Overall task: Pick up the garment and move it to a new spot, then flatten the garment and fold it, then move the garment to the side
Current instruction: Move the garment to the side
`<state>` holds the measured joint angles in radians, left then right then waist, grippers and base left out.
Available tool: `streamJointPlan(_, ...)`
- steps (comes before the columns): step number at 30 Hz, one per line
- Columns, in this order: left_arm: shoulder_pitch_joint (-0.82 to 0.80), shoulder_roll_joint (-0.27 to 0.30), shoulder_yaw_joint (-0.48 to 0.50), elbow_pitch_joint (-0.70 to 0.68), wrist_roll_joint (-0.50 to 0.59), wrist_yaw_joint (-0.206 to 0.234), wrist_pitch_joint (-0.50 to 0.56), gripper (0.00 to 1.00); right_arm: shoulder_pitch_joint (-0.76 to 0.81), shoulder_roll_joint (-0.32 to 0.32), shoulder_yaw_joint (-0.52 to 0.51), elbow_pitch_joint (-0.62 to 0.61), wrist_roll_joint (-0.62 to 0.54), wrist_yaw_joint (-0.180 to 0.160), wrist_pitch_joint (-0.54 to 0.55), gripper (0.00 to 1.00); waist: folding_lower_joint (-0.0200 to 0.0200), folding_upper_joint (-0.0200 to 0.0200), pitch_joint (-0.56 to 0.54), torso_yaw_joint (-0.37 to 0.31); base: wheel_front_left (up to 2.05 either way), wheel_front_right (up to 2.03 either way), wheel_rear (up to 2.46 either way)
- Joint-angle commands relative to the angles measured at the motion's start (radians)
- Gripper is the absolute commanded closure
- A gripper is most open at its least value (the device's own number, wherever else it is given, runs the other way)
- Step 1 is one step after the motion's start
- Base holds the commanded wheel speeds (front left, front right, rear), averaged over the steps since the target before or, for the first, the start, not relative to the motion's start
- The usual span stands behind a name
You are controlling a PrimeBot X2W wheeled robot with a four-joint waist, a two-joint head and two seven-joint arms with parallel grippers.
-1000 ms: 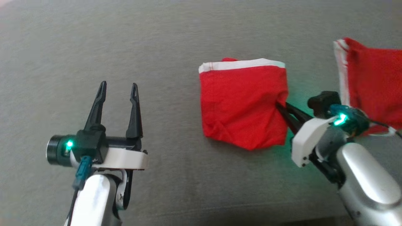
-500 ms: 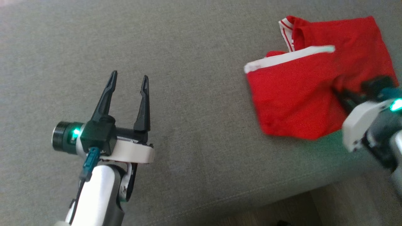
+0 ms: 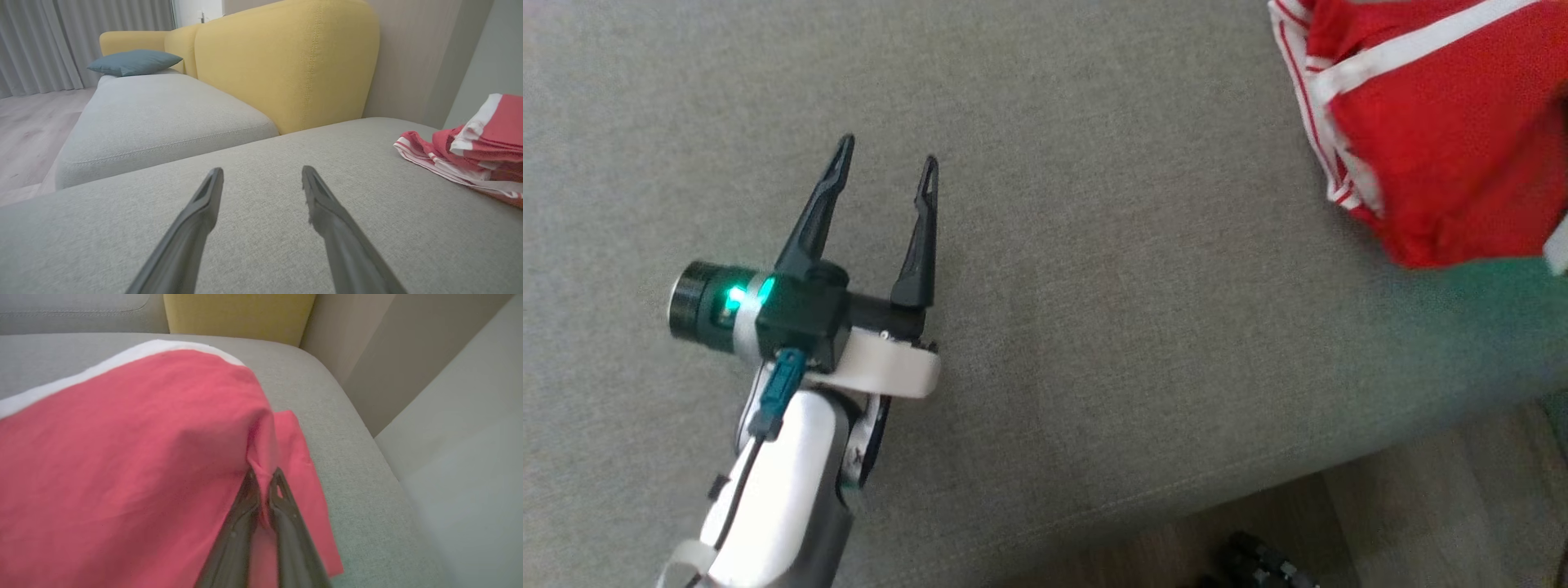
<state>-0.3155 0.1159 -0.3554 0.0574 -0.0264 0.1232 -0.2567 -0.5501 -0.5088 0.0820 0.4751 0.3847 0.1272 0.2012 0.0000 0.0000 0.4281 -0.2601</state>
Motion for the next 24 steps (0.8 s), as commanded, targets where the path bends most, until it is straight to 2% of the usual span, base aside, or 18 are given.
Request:
streamJointPlan(1, -0.045, 0.014, 0.013, -0.037, 0.016, -0.005, -0.003, 0.00, -0.033, -0.022, -0.029, 0.003, 0.013, 0.003, -0.033, 1.00, 0.0000, 0.0000, 0.039, -0.003, 0.00, 0.00, 0.00)
streamJointPlan(12, -0.128, 0.022, -0.019, -0.033, 0.040, -0.022, 0.003, 0.00, -0.120, 0.030, -0.157, 0.160, 0.073, 0.003, -0.107, 1.00, 0.0000, 0.0000, 0.130, -0.009, 0.00, 0.00, 0.00)
streamJointPlan(13, -0.131, 0.022, -0.021, -0.031, 0.040, -0.023, 0.003, 0.00, -0.126, 0.034, -0.165, 0.169, 0.078, 0.003, -0.114, 0.87, 0.0000, 0.0000, 0.133, -0.008, 0.00, 0.00, 0.00)
streamJointPlan(14, -0.134, 0.021, -0.023, -0.028, 0.039, -0.023, 0.003, 0.00, -0.129, 0.037, -0.169, 0.178, 0.079, 0.003, -0.120, 0.49, 0.0000, 0.0000, 0.133, -0.007, 0.00, 0.00, 0.00)
streamJointPlan(15, -0.137, 0.020, -0.026, -0.024, 0.038, -0.024, 0.002, 0.00, -0.130, 0.038, -0.171, 0.186, 0.074, 0.003, -0.125, 0.00, 0.0000, 0.0000, 0.132, -0.005, 0.00, 0.00, 0.00)
streamJointPlan(20, -0.137, 0.014, -0.032, -0.009, 0.027, -0.025, -0.001, 0.00, -0.117, 0.047, -0.196, 0.202, 0.056, 0.003, -0.161, 0.00, 0.0000, 0.0000, 0.116, 0.007, 0.00, 0.00, 0.00)
streamJointPlan(24, -0.115, 0.008, -0.026, 0.000, 0.009, -0.011, -0.004, 0.00, -0.042, 0.078, -0.242, 0.140, -0.011, 0.003, -0.271, 0.00, 0.0000, 0.0000, 0.069, 0.028, 0.00, 0.00, 0.00)
